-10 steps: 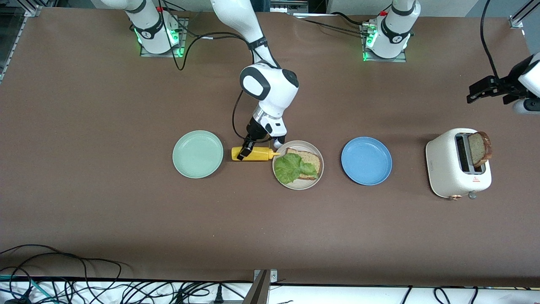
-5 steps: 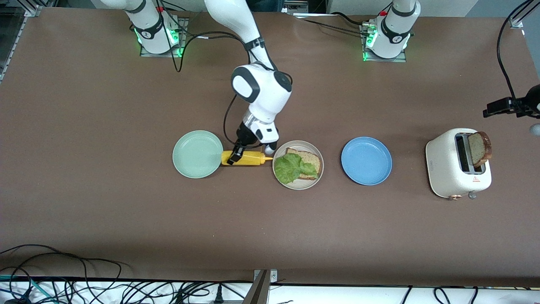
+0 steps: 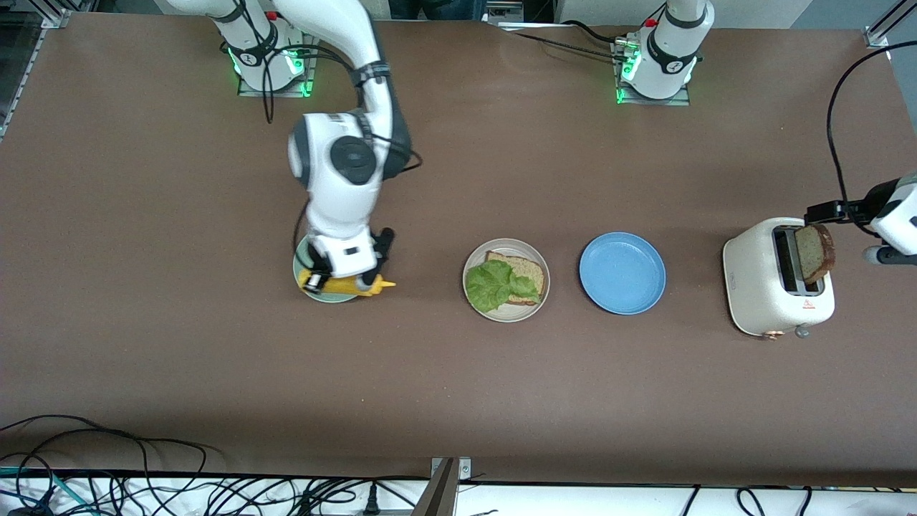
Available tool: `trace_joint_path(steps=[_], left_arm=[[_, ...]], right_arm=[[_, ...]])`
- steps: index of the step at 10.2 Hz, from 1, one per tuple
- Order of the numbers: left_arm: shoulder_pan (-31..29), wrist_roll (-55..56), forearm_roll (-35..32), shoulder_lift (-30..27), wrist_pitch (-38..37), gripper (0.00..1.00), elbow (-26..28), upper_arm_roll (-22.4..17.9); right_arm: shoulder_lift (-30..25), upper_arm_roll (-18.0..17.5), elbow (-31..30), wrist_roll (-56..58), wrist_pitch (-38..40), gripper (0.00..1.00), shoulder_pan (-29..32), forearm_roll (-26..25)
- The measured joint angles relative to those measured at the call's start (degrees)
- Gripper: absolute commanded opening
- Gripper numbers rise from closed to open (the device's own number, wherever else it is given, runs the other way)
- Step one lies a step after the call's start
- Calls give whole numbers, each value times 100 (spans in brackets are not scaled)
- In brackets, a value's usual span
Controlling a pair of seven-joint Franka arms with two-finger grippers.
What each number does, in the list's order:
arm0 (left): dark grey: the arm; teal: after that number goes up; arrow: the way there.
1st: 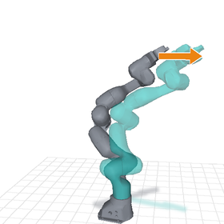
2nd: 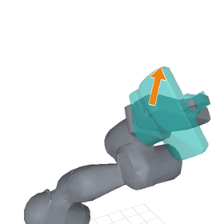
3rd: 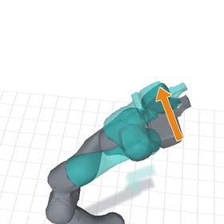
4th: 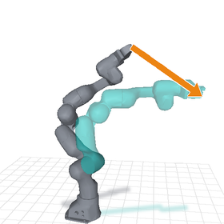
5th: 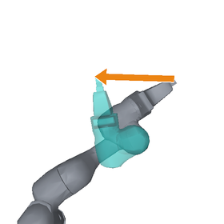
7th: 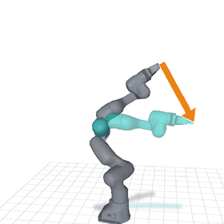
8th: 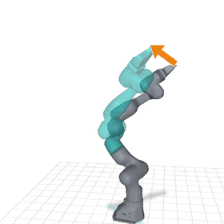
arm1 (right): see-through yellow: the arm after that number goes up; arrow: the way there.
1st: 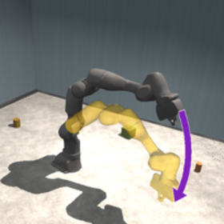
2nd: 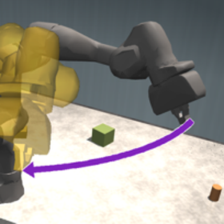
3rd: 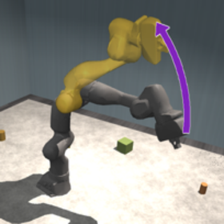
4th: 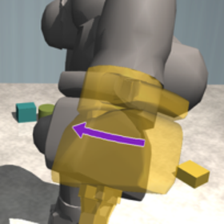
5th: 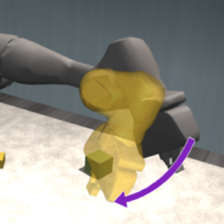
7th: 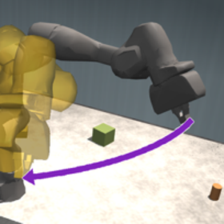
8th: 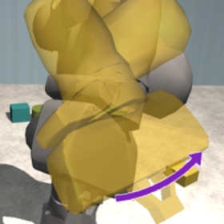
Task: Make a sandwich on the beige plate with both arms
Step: 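Carry the bottle back beside the green plate while the left gripper grasps toast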
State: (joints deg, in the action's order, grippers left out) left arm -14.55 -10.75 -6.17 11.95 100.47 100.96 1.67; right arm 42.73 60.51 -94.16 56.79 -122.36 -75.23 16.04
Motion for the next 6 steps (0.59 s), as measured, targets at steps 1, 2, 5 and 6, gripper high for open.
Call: trace_joint_path(steps=[1,2,5,6], left_arm=[[-19,0,-1,23,259,98,192,0],[-42,0,-2,37,516,87,349,-1],[-215,-6,-4,186,839,61,580,-7],[-246,-10,-5,249,904,41,580,-8]], right_arm=[[-217,121,-206,521,4,0,148,300],[-411,212,-386,1036,10,0,321,560],[-859,273,-986,2471,29,0,877,1557],[-906,274,-1193,3105,30,0,1115,2083]])
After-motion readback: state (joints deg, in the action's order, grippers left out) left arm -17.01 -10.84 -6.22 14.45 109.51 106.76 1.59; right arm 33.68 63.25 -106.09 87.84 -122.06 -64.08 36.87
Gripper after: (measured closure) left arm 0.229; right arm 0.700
